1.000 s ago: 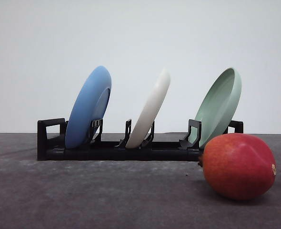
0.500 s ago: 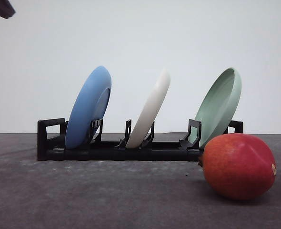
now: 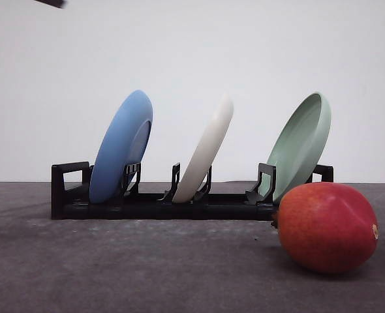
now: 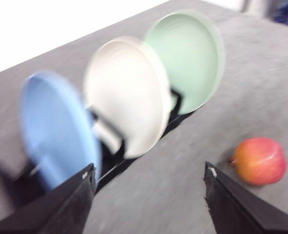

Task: Place pomegranate in white plate

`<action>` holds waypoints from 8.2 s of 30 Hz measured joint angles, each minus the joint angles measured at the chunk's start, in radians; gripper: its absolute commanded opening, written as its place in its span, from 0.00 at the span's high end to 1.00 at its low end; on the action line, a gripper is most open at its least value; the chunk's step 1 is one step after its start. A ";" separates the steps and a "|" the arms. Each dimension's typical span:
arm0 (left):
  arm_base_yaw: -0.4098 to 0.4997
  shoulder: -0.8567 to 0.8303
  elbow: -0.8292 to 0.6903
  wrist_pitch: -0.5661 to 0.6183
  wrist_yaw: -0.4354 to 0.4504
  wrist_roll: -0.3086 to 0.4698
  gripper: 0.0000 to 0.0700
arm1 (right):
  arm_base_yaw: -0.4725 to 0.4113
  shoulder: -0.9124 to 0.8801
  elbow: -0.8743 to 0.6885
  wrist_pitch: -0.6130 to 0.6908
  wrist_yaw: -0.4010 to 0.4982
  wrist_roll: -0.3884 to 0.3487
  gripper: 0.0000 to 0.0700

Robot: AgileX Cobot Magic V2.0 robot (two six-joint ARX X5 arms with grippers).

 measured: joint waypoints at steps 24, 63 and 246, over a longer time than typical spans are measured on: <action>-0.198 0.707 0.172 0.508 -0.204 -0.106 0.40 | 0.000 0.000 0.000 0.006 0.000 0.000 0.46; -0.198 0.716 0.321 0.360 -0.201 -0.402 0.98 | 0.000 0.000 0.000 0.006 0.000 0.000 0.46; 0.306 -0.099 -0.130 -0.248 -0.044 -0.205 0.38 | 0.470 1.001 0.440 -0.224 0.153 0.209 0.26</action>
